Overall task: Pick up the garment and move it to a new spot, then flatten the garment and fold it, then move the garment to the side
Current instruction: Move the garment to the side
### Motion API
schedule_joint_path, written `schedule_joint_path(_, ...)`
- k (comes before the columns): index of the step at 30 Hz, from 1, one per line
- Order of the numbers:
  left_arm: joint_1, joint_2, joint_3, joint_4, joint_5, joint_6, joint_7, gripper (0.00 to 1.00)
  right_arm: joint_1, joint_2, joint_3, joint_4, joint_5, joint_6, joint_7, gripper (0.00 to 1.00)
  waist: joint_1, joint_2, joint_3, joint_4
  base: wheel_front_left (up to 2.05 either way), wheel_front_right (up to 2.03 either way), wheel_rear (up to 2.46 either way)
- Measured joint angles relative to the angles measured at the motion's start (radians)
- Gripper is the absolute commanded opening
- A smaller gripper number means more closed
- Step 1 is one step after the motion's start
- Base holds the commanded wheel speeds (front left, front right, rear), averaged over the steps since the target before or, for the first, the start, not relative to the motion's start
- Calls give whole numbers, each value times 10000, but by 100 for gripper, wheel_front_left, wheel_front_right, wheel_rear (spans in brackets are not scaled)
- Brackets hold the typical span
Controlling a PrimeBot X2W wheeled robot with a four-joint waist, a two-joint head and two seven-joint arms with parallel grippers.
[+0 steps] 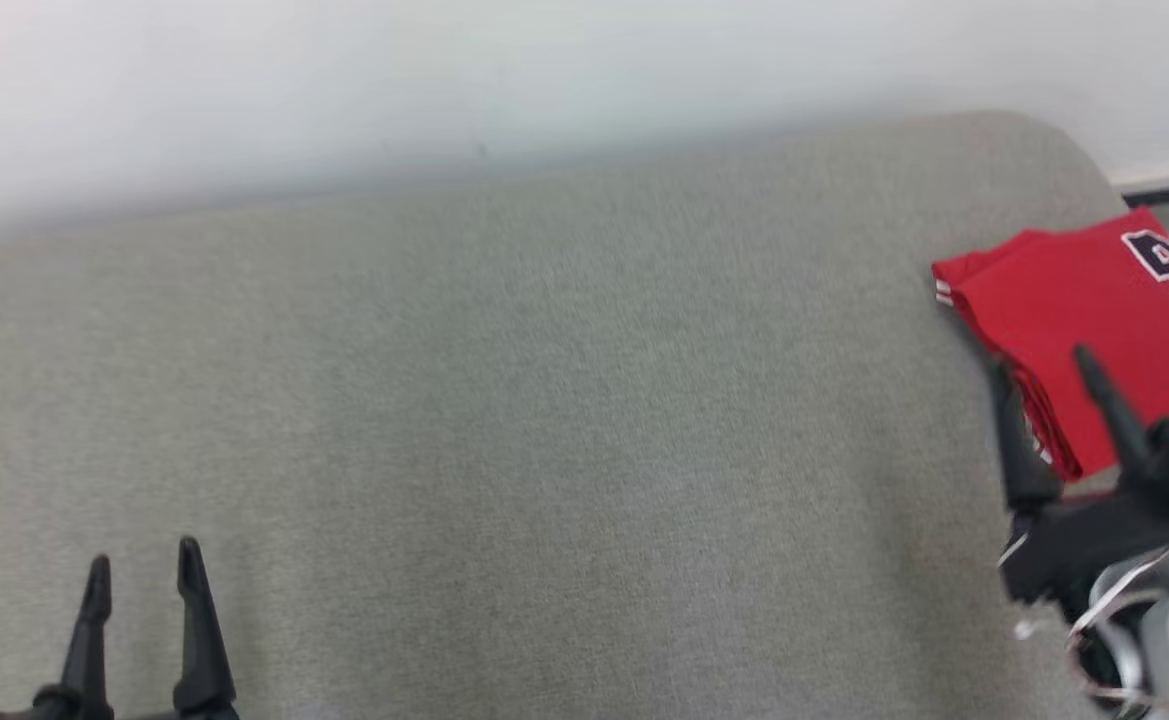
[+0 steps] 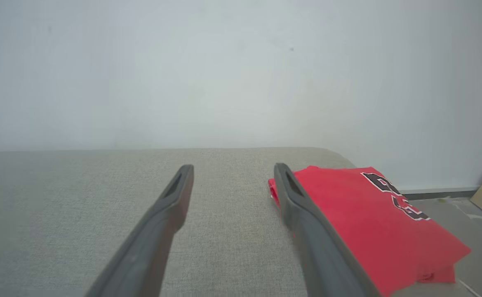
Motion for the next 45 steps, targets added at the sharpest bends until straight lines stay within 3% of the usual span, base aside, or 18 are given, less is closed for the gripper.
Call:
schedule_joint_path(6,355,-10,-59,600,-38,77,2,100,939,470,688,529,130,0,-1181,100,0,-1,-745,282,0,0,0)
schedule_joint_path(15,664,-12,-238,1122,115,115,2,100,1581,861,1237,1507,176,0,-2080,100,0,-1,-1463,679,0,0,0)
schedule_joint_path(29,749,-13,-230,1519,15,130,2,100,1892,1386,1220,2326,10,0,-2575,100,2,1,-1861,786,0,0,0)
schedule_joint_path(45,811,-13,-313,1597,4,245,2,100,1881,1482,1208,2537,-44,0,-2637,100,2,1,-1939,719,0,0,0)
